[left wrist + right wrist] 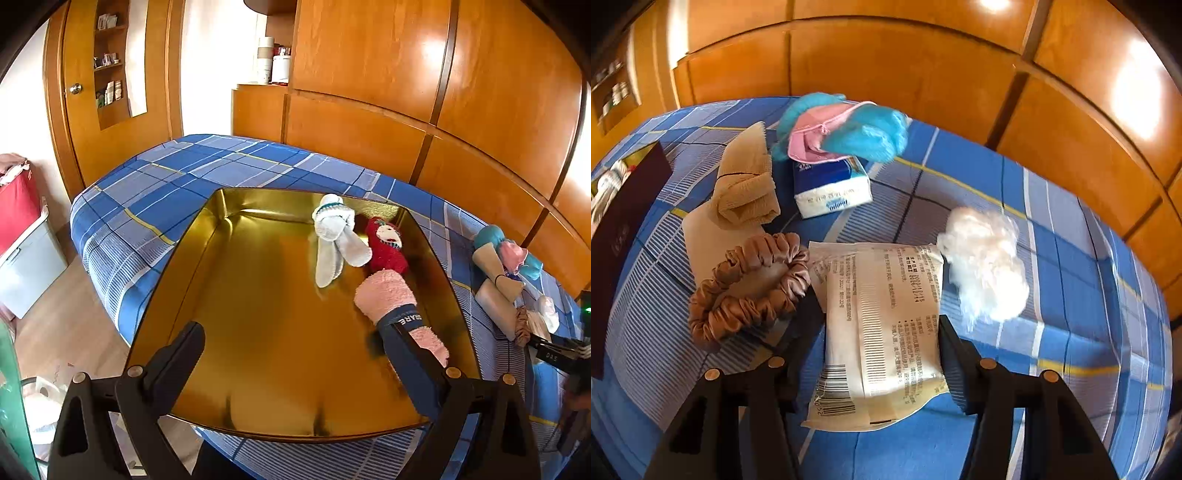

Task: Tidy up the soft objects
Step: 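Grasp the packaged cloth with the right tool and lift it, then carry the packaged cloth into the gold tray and open the right tool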

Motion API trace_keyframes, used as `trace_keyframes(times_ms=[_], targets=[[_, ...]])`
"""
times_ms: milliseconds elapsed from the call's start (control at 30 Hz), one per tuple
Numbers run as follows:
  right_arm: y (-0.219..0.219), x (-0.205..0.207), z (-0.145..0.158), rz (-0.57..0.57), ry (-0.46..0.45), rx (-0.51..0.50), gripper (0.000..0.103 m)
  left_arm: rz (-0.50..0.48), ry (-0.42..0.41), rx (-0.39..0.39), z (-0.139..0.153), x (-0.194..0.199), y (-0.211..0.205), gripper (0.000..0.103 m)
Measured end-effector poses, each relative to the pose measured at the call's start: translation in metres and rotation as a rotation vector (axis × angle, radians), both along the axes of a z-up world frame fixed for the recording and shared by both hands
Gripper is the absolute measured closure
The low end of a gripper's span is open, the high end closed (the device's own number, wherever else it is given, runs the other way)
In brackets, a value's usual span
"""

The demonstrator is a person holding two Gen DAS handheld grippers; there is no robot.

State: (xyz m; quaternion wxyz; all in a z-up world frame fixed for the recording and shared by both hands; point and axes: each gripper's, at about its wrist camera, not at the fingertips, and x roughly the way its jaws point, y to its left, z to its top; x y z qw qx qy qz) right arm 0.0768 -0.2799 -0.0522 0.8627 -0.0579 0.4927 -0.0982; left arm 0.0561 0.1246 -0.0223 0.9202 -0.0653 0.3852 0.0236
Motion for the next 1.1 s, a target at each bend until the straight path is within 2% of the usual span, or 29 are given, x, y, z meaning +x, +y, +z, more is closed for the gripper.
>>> trace_keyframes(times_ms=[200,400,633,867,1100], targets=[[-0.012,-0.016,0.008,-0.083,0.013,0.142,0.047,-0.003,0.006,0.003,-0.003,-0.002,0.004,0.005],[-0.023,-0.034,0.021,-0.134,-0.013,0.288,0.048,0.001,-0.003,0.006,-0.002,-0.004,0.005,0.005],[-0.018,-0.052,0.036,-0.120,-0.062,0.410,0.048,-0.010,-0.012,0.003,0.001,-0.005,0.004,0.005],[0.016,-0.054,0.060,-0.014,-0.113,0.418,0.048,-0.010,-0.019,0.008,0.003,-0.007,0.006,0.005],[0.099,-0.039,0.066,0.201,-0.106,0.381,0.048,0.039,-0.032,0.013,0.008,-0.009,0.025,0.005]])
